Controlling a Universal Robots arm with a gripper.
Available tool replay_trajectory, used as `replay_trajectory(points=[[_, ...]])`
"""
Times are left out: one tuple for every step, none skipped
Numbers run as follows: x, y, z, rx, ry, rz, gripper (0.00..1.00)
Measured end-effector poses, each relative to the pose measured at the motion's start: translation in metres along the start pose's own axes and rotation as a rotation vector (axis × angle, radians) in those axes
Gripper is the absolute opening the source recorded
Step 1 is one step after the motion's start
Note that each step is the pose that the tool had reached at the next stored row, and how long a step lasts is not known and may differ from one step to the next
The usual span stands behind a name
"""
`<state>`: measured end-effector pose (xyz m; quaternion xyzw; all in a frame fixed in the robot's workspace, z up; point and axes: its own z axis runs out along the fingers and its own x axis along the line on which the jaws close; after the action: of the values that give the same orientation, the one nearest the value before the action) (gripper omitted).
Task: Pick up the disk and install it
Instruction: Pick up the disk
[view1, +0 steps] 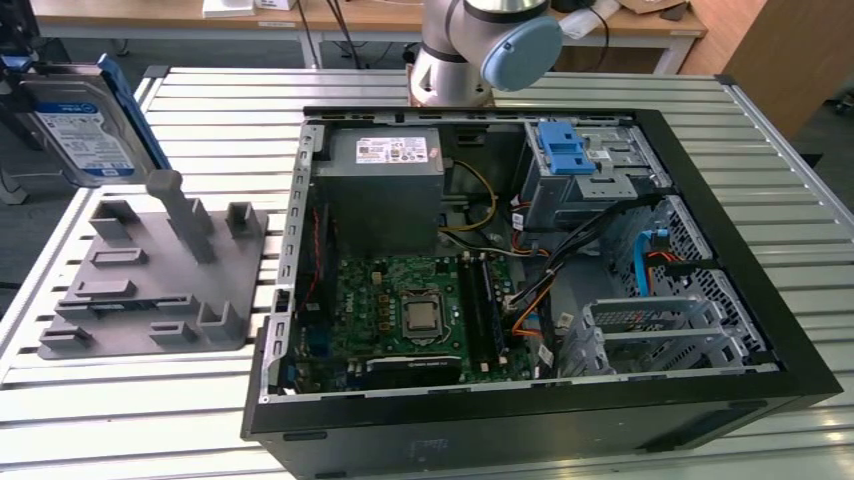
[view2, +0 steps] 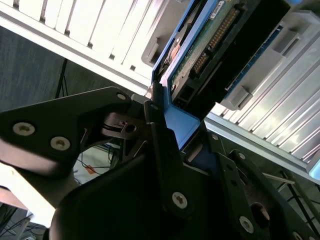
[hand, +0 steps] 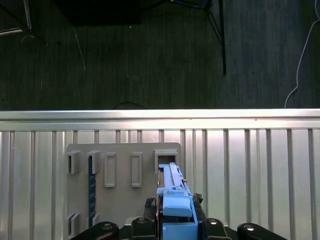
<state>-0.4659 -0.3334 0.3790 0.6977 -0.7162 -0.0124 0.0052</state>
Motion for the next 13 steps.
replay_trajectory(points=[[0.0000, 0.0000, -0.0012, 0.0001, 0.0000, 0.000, 0.37], [0.0000, 0.0001, -0.0026, 0.0002, -0.0001, 0.000, 0.37], [0.0000, 0.0001, -0.0045, 0.0003, -0.0001, 0.000, 0.37], [0.0000, 0.0002, -0.0064, 0.0003, -0.0001, 0.000, 0.37], [-0.0001, 0.0002, -0.0086, 0.0003, -0.0001, 0.000, 0.37], [-0.0001, 0.0003, -0.0111, 0.0002, -0.0001, 0.000, 0.37], [-0.0001, 0.0004, -0.0137, 0.0002, -0.0001, 0.000, 0.37], [-0.0001, 0.0005, -0.0169, 0.0003, -0.0001, 0.000, 0.37], [-0.0002, 0.0005, -0.0204, 0.0003, -0.0001, 0.000, 0.37], [-0.0002, 0.0006, -0.0246, 0.0003, -0.0001, 0.000, 0.37], [-0.0003, 0.0008, -0.0286, 0.0003, -0.0001, 0.000, 0.37], [-0.0003, 0.0008, -0.0327, 0.0002, -0.0001, 0.000, 0.37], [-0.0003, 0.0009, -0.0366, 0.0002, -0.0001, 0.000, 0.37]])
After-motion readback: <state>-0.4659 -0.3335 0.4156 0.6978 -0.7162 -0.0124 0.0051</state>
